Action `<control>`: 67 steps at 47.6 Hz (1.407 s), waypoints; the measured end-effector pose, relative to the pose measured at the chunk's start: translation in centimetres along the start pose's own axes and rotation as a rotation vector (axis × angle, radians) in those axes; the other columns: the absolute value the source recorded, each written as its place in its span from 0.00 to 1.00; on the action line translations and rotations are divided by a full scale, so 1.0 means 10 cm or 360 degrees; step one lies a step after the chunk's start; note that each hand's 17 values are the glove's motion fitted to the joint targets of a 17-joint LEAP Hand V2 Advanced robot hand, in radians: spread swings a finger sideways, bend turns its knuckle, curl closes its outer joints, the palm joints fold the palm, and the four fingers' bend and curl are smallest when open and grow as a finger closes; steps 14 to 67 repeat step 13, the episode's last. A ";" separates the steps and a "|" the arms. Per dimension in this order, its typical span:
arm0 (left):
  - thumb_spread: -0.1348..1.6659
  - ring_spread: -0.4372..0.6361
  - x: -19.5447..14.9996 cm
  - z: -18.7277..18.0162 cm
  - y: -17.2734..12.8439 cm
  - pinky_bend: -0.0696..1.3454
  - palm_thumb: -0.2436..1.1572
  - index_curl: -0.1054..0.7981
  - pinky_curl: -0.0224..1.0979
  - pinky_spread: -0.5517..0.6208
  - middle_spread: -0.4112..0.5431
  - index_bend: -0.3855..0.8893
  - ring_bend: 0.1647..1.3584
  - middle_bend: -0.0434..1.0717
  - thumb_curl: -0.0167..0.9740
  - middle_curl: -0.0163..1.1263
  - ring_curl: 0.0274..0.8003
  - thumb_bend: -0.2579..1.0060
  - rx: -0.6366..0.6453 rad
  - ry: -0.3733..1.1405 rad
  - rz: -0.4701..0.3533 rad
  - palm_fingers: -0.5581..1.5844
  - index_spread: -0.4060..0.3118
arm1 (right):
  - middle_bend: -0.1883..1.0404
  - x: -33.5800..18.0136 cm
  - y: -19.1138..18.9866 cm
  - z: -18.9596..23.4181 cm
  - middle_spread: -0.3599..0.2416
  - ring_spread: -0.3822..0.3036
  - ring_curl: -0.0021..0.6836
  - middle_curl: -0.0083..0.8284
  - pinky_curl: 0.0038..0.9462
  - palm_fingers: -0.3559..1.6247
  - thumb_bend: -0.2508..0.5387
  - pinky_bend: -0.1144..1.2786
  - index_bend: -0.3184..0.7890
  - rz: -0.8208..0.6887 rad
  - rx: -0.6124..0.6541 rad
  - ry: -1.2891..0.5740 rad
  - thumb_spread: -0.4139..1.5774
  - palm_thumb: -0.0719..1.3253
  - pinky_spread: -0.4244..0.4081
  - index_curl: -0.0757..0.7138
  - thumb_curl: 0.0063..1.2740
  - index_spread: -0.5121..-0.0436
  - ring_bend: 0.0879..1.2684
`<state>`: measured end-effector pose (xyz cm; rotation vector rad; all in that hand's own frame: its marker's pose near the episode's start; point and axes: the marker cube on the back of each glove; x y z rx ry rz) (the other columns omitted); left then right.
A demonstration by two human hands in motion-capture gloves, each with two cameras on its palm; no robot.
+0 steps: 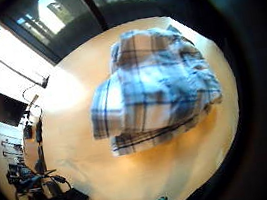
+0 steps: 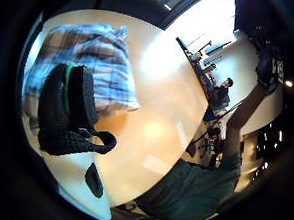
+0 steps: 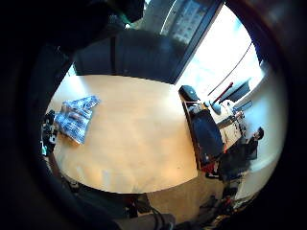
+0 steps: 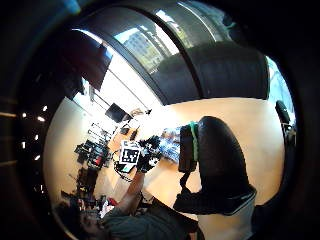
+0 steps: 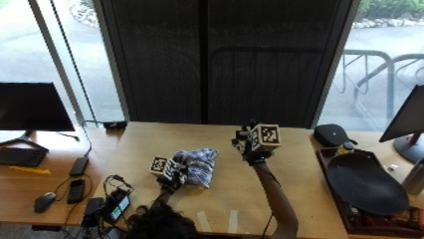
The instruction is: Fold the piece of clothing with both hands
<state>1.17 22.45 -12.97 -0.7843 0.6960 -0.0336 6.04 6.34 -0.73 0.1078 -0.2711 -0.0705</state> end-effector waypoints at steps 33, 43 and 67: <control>0.87 0.61 -0.13 0.08 0.16 0.32 0.50 0.48 0.34 0.78 0.43 0.42 0.30 0.23 0.36 0.38 0.37 0.22 -0.0045 0.0440 -0.0150 0.42 0.39 | 0.27 -0.72 -0.19 0.26 0.63 0.75 0.46 0.28 0.37 0.34 0.30 0.46 0.46 -0.0161 0.0040 0.0075 0.87 0.44 0.87 0.58 0.29 0.34 0.16; 0.87 0.61 -0.13 0.08 0.16 0.32 0.50 0.48 0.34 0.78 0.43 0.42 0.30 0.23 0.36 0.38 0.37 0.22 -0.0045 0.0440 -0.0150 0.42 0.39 | 0.27 -0.72 -0.19 0.26 0.63 0.75 0.46 0.28 0.37 0.34 0.30 0.46 0.46 -0.0161 0.0040 0.0075 0.87 0.44 0.87 0.58 0.29 0.34 0.16; 0.87 0.61 -0.13 0.08 0.16 0.32 0.50 0.48 0.34 0.78 0.43 0.42 0.30 0.23 0.36 0.38 0.37 0.22 -0.0045 0.0440 -0.0150 0.42 0.39 | 0.27 -0.72 -0.19 0.26 0.63 0.75 0.46 0.28 0.37 0.34 0.30 0.46 0.46 -0.0161 0.0040 0.0075 0.87 0.44 0.87 0.58 0.29 0.34 0.16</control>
